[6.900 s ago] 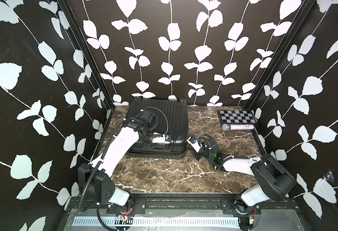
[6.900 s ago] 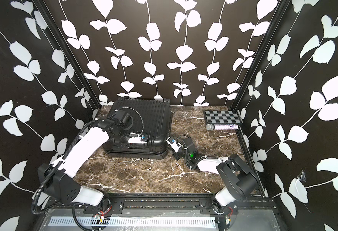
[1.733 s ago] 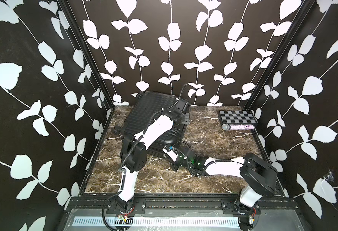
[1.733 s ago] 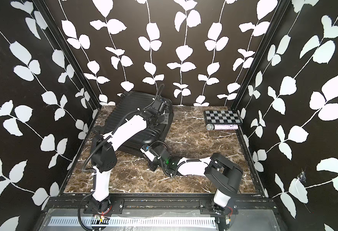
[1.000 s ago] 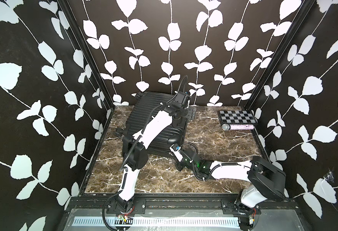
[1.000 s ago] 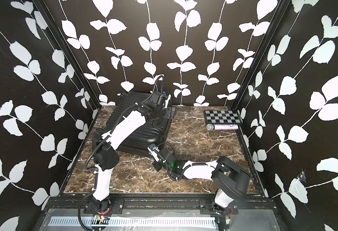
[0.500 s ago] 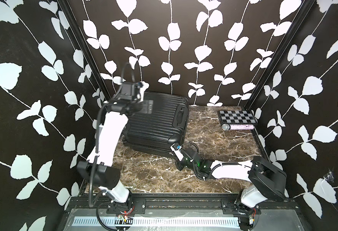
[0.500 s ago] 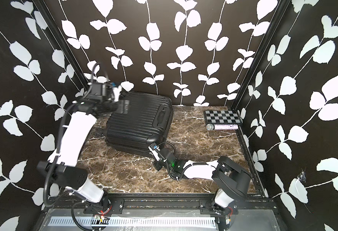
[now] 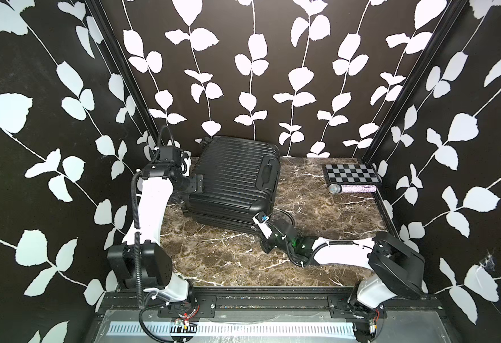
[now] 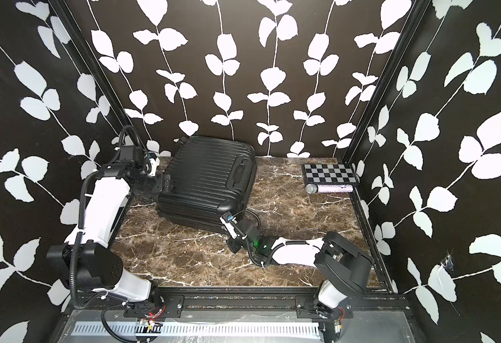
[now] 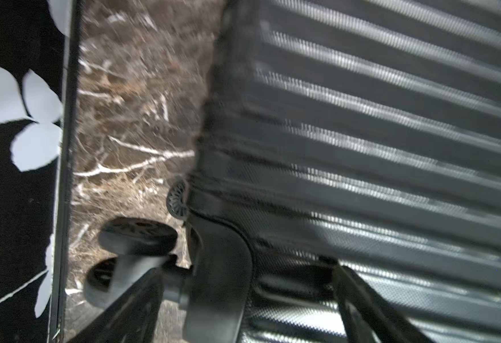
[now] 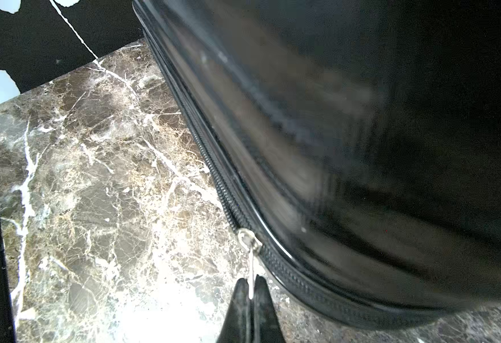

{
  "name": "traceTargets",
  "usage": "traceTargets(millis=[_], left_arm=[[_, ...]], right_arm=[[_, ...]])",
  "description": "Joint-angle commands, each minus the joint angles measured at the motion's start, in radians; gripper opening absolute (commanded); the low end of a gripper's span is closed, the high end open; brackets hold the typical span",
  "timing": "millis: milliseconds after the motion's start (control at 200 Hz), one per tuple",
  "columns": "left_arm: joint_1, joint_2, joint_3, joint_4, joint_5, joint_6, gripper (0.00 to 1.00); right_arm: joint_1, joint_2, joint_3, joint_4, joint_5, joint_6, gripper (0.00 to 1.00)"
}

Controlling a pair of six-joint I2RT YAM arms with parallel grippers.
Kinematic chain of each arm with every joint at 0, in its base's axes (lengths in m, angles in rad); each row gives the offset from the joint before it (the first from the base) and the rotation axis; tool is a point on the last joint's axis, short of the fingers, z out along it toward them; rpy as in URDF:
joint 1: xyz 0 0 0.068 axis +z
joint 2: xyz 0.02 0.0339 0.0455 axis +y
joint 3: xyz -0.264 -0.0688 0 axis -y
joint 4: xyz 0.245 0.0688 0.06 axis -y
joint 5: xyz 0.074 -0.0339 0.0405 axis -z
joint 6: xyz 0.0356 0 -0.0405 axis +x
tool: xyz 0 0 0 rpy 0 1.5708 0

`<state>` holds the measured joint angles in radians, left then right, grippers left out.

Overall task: Close the suitcase zippers
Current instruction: Zip the zipper on the suitcase.

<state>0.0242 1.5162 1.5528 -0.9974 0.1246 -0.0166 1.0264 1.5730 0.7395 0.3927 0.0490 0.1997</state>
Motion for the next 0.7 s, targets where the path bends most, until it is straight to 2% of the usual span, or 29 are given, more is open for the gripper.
traceTargets(millis=[0,210,356,561,697], left_arm=[[-0.001,-0.009,-0.028,-0.052,0.007,0.023,0.89],[-0.001,0.034,-0.03,-0.065,-0.014,0.04,0.83],[-0.002,0.039,-0.033,-0.066,-0.035,0.04,0.84],[-0.001,0.017,-0.091,-0.057,0.079,0.01,0.84],[-0.001,-0.027,-0.163,0.008,0.116,-0.029,0.88]], right_arm=[[-0.012,-0.008,0.027,0.01,0.021,0.013,0.0],[-0.013,-0.008,0.035,0.003,0.016,0.011,0.0],[-0.014,-0.005,0.04,-0.003,0.015,0.011,0.0],[-0.013,-0.013,0.046,-0.003,0.017,0.011,0.0],[-0.013,-0.026,0.052,-0.018,0.016,0.008,0.0]])
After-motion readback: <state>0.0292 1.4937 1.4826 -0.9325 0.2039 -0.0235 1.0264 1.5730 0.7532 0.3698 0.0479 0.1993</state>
